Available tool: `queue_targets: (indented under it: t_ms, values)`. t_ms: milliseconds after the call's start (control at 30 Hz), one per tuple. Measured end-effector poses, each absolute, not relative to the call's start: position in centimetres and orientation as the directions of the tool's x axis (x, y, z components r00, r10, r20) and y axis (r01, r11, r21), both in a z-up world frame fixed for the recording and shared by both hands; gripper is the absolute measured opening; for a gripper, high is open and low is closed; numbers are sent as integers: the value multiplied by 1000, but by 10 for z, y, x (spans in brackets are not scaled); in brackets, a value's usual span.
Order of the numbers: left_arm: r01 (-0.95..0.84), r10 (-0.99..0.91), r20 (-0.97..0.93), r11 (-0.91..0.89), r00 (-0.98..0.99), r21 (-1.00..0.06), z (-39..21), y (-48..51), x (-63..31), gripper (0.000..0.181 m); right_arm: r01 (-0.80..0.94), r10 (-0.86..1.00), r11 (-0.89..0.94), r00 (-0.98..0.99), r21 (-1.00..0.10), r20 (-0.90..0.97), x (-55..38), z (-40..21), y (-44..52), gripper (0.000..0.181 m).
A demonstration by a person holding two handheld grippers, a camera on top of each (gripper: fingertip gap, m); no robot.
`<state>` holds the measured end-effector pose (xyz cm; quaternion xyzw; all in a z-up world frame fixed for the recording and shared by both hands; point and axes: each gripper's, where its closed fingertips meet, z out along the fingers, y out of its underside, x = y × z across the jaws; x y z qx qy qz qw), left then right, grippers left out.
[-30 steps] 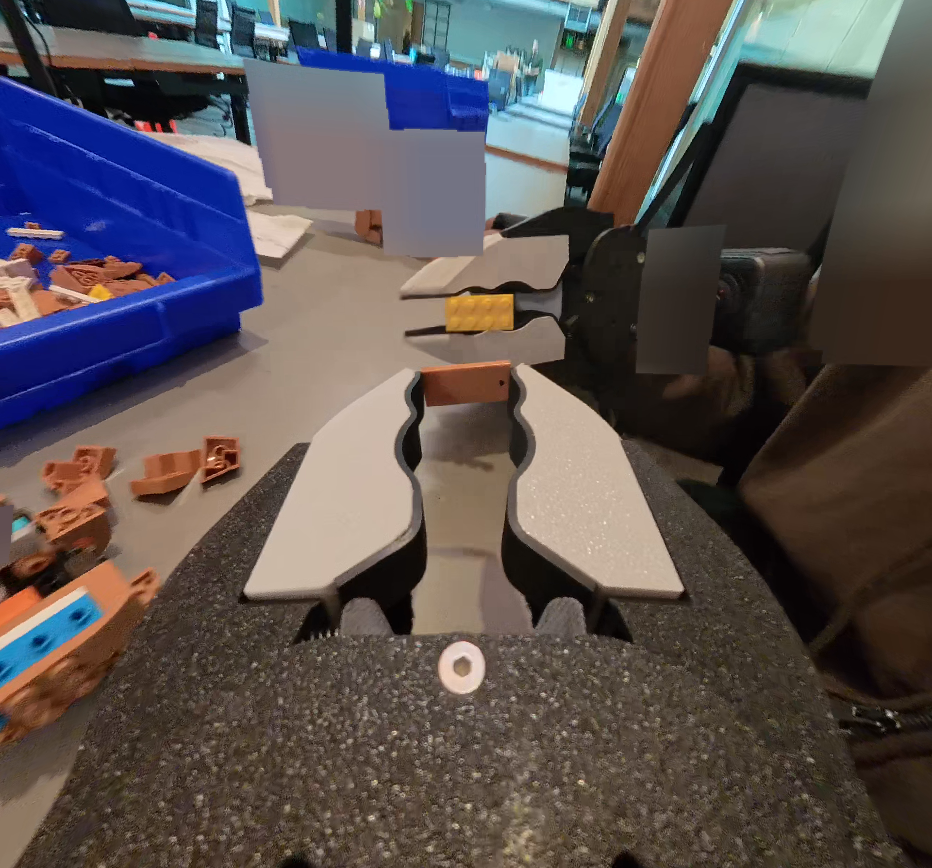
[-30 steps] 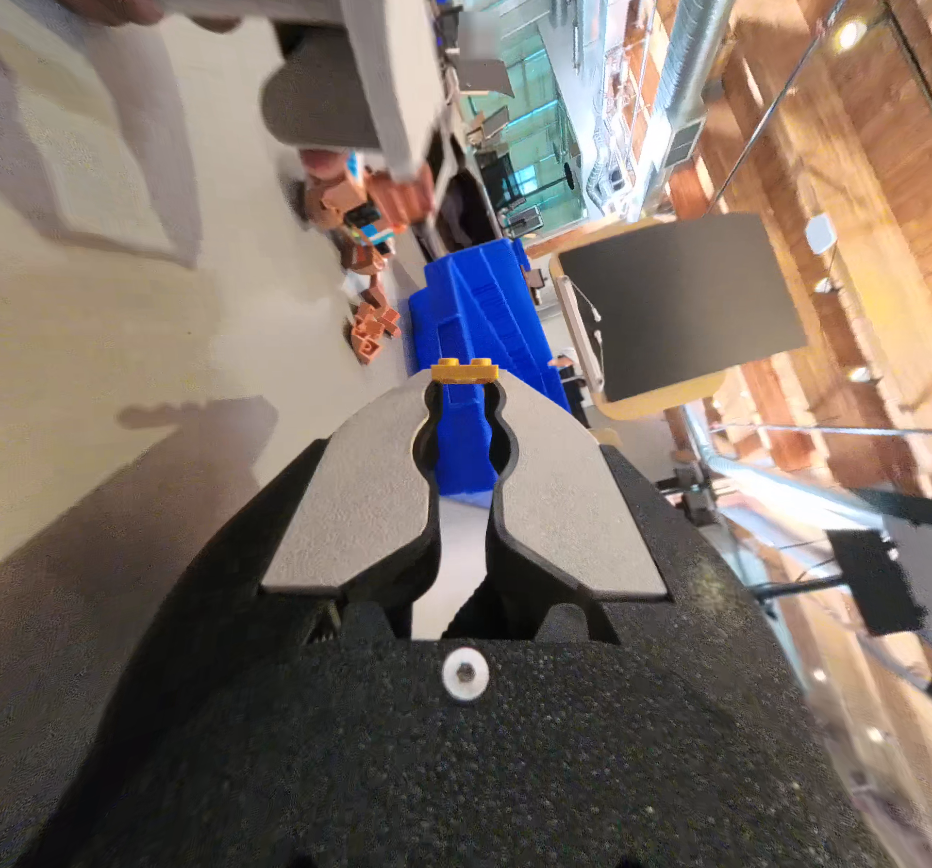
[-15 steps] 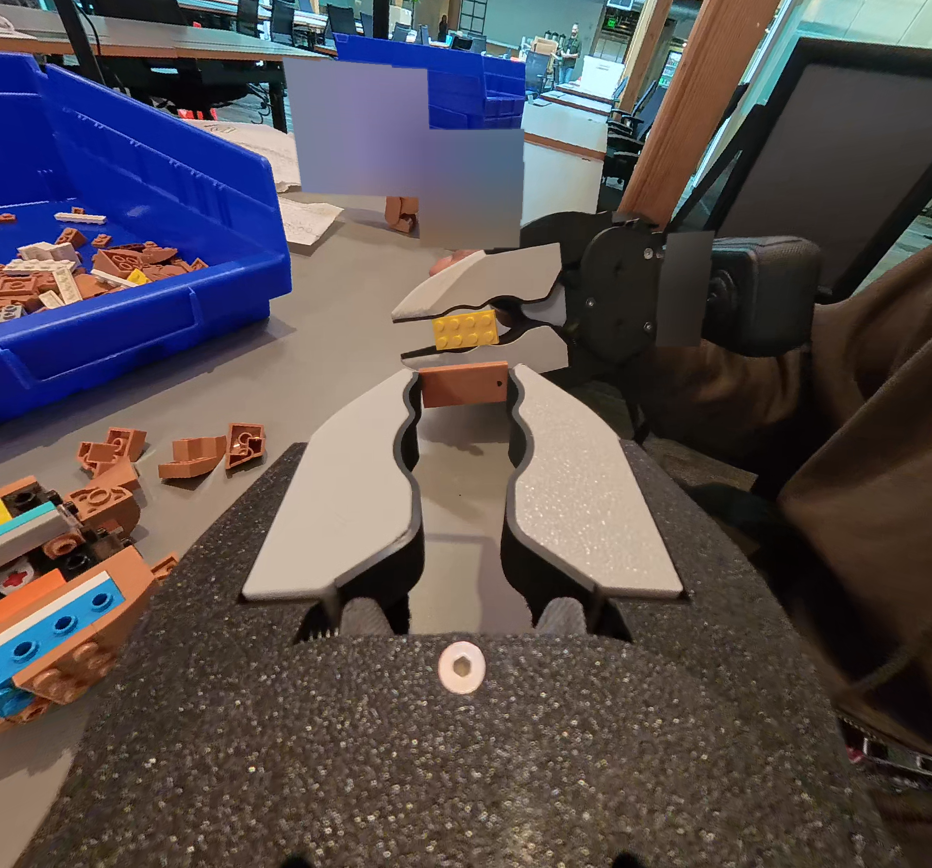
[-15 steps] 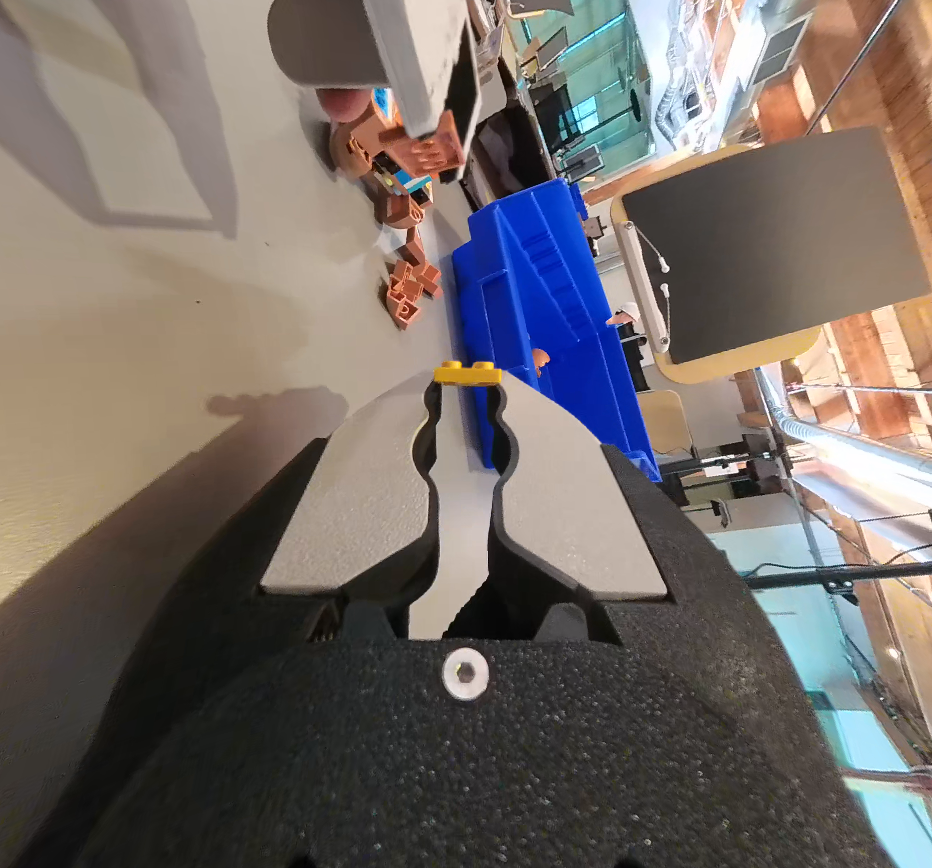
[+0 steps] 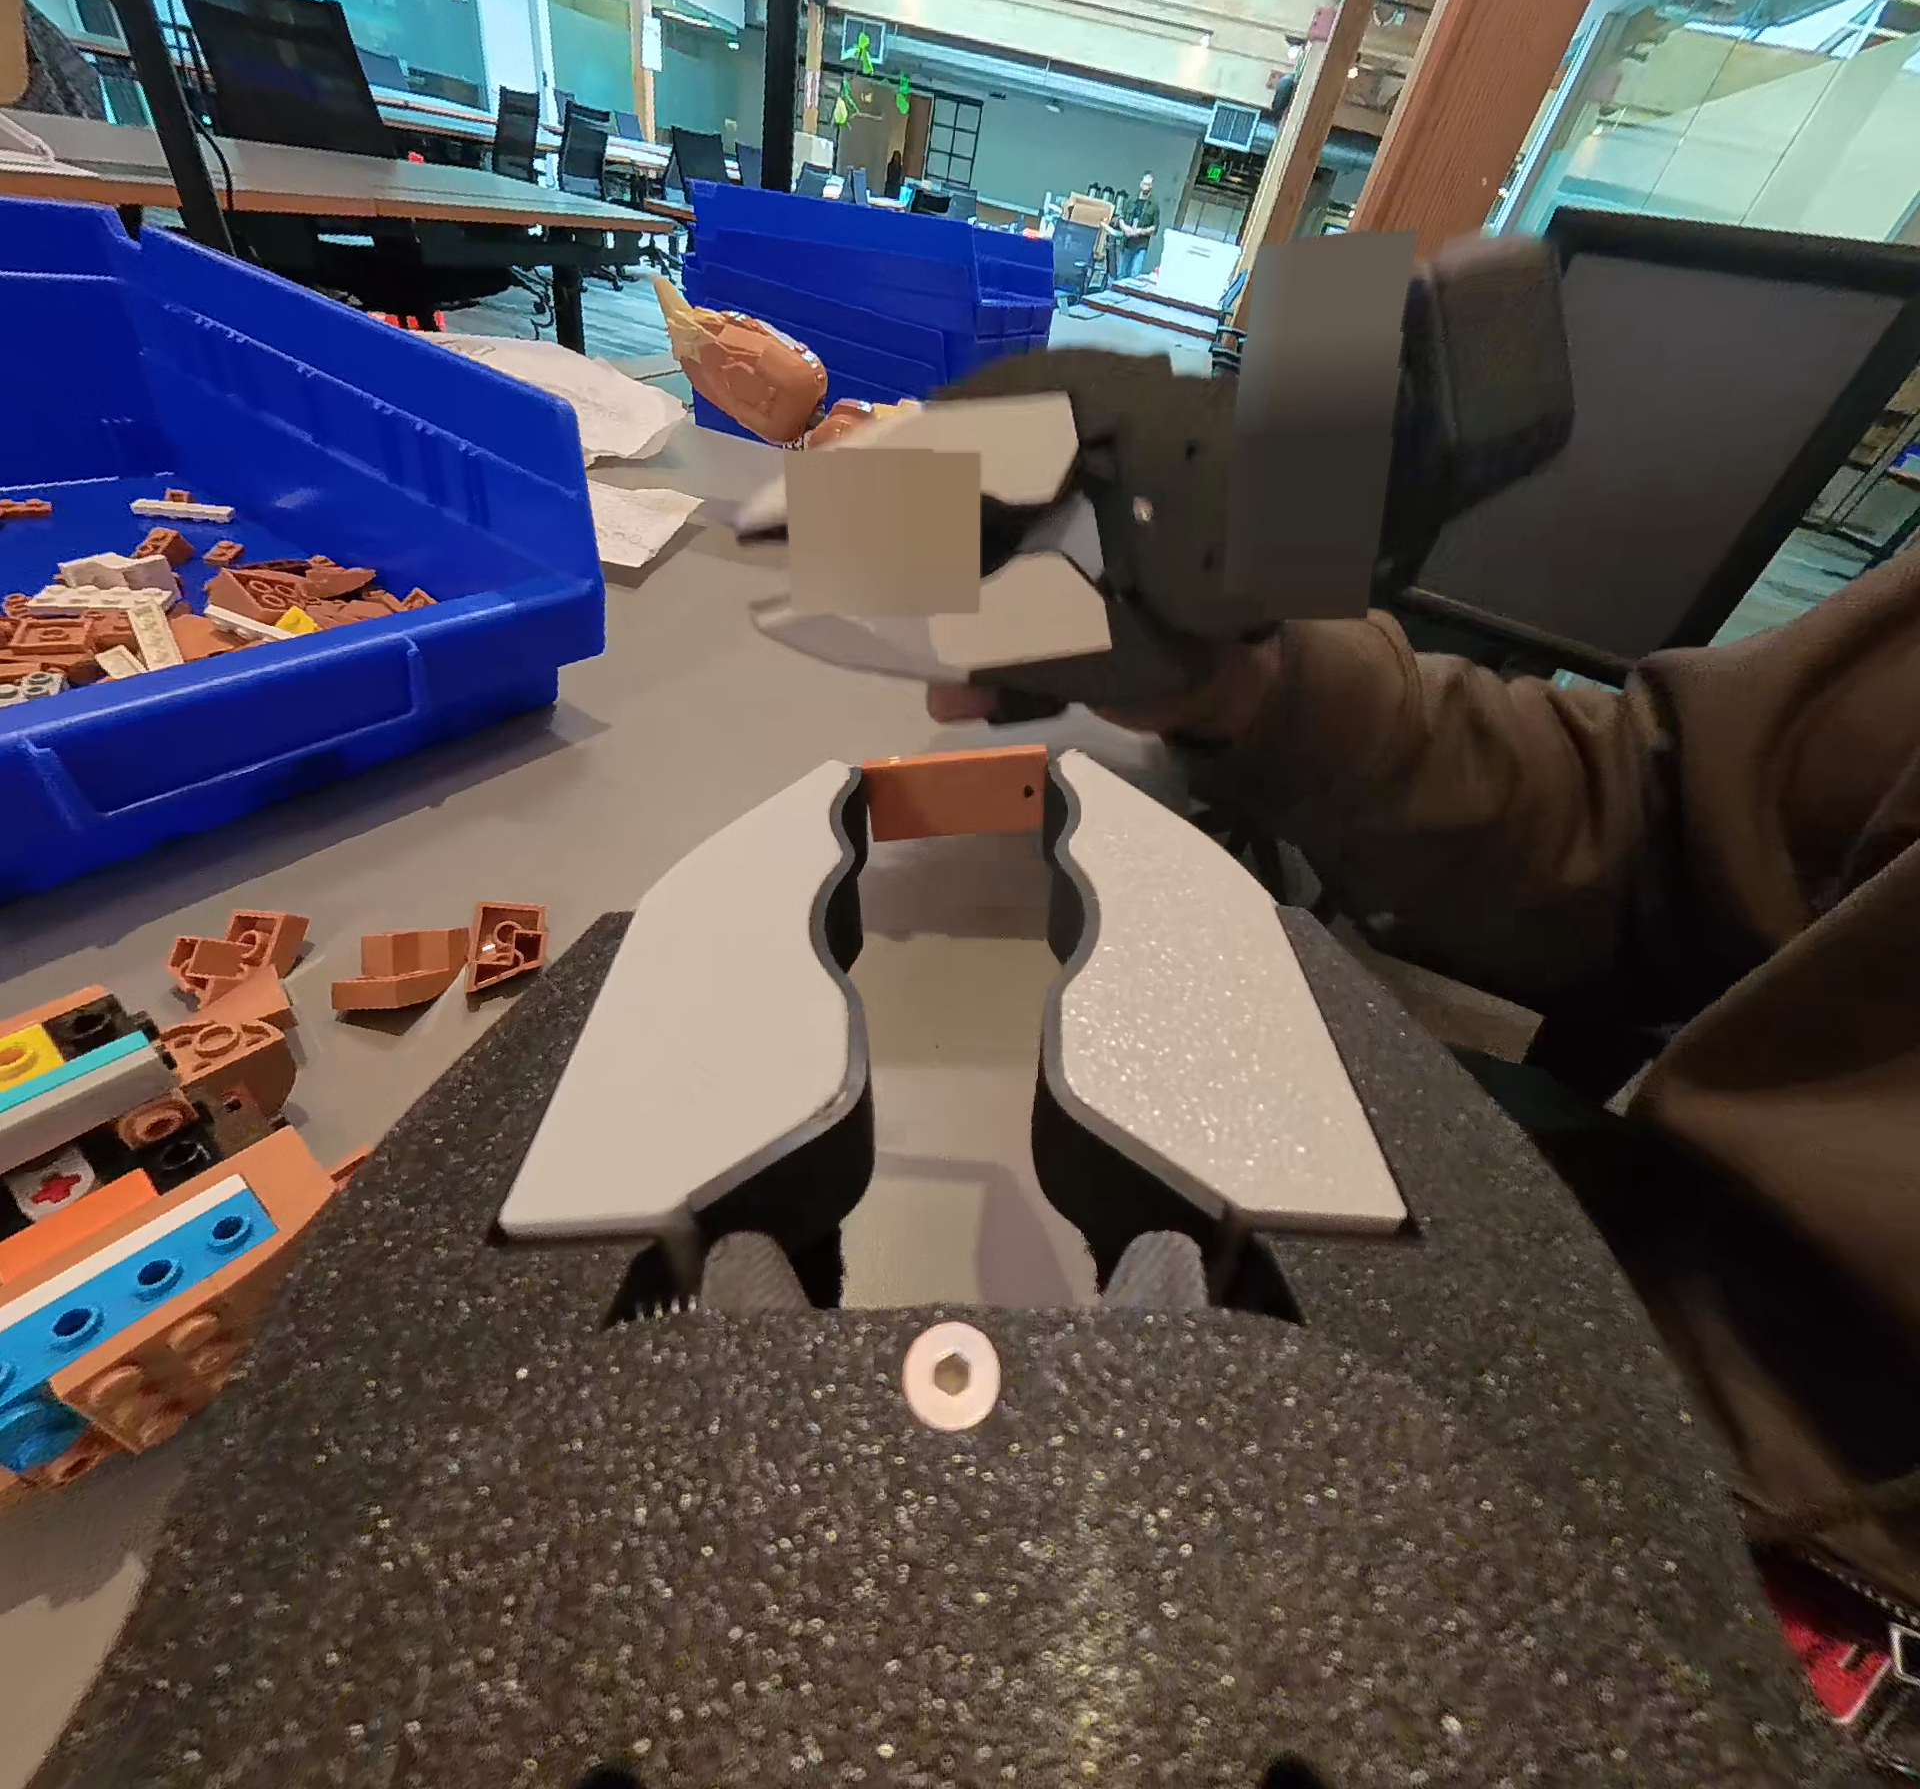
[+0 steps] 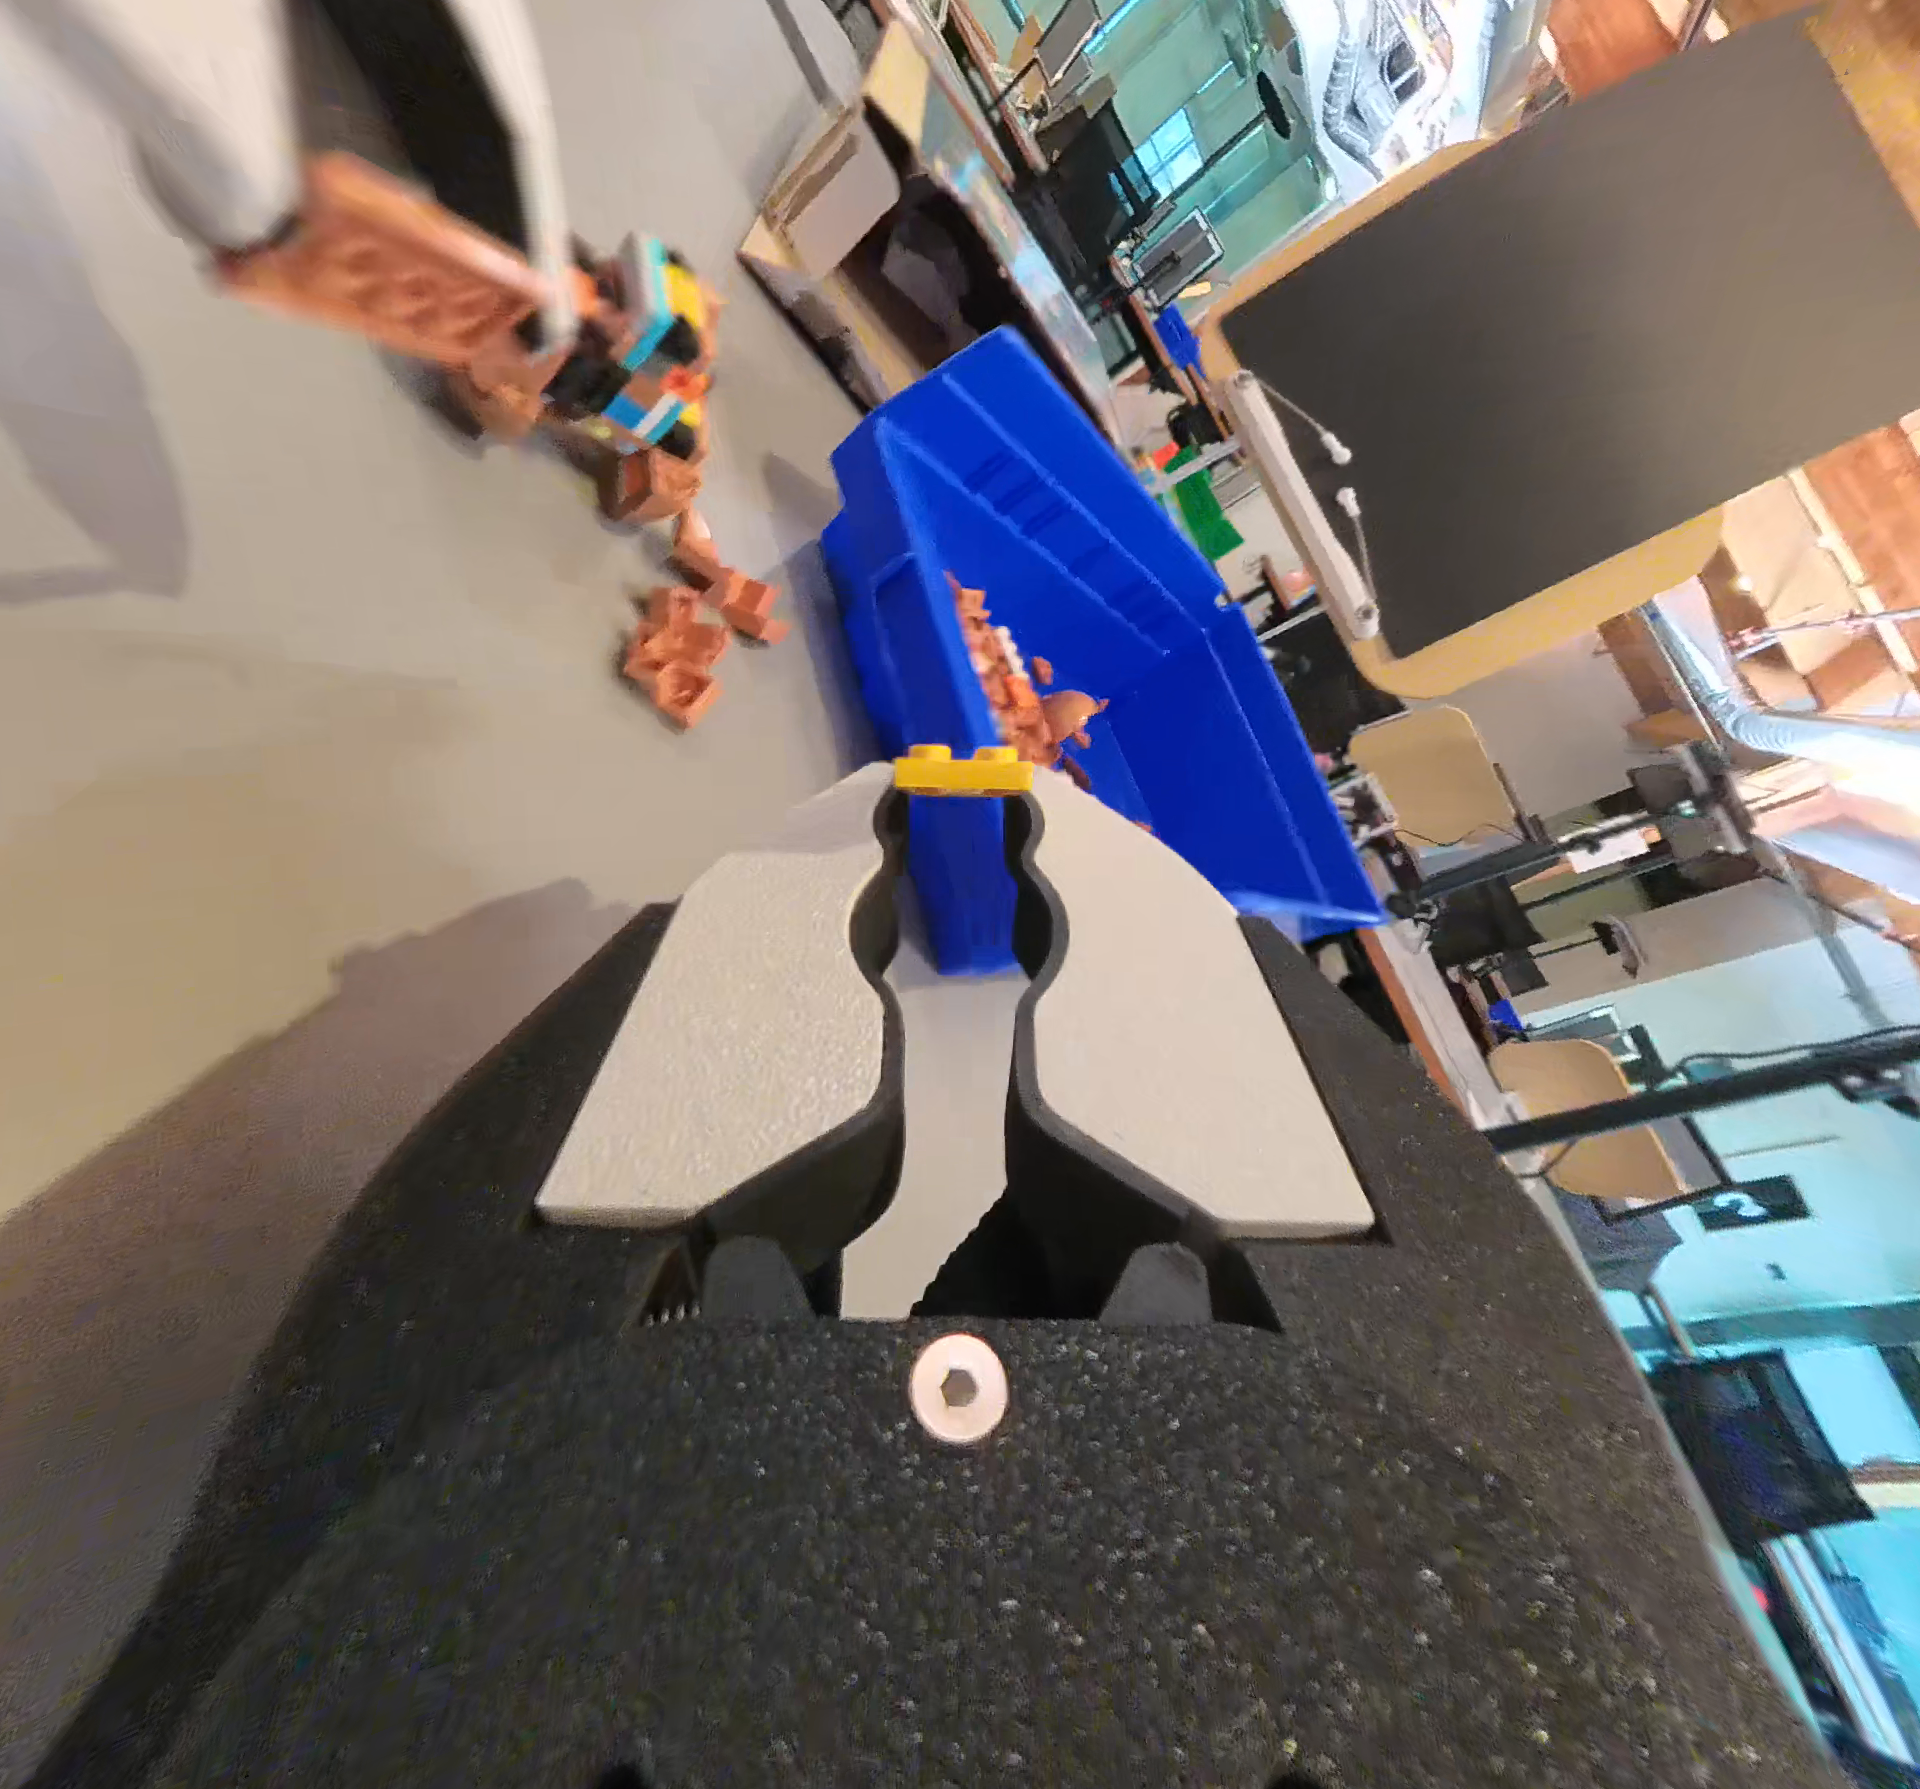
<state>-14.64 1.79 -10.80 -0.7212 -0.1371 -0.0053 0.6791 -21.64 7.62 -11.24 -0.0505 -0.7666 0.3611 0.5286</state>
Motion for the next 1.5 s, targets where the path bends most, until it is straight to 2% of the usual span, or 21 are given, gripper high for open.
queue_targets:
  t_ms: [200,333,433,700,833,933,1067,1267,1400,1500]
  values:
    - [215,182,208,-21,961,-976,-106,16,-147,32,-137,438,826,-453,-546,777,-301,-60,75,18]
    - [217,181,212,-8,960,-976,-104,15,-147,33,77,492,846,-494,-528,717,-367,-66,94,21]
    - [221,176,220,13,959,-975,-102,13,-148,33,142,558,808,-495,-572,666,-381,-75,101,28]
    - [248,158,258,81,953,-965,-94,6,-151,32,16,613,734,-446,-679,652,-313,-90,95,31]
    - [270,178,292,134,940,-953,-90,1,-158,32,-251,506,638,-576,-728,642,-244,-94,52,29]
    - [292,186,325,184,927,-939,-85,-4,-164,32,-448,359,597,-593,-666,721,-196,-101,20,24]
    - [307,164,338,189,927,-933,-85,-5,-162,32,-565,266,597,-531,-570,805,-173,-106,-6,26]
    - [286,170,305,127,937,-950,-91,2,-157,32,-631,251,574,-472,-522,845,-171,-93,-18,26]
    - [290,152,304,110,940,-951,-93,4,-154,33,-662,201,581,-447,-474,871,-166,-96,-24,17]
    - [292,150,307,116,940,-949,-92,4,-155,32,-655,208,574,-463,-491,861,-166,-95,-23,17]
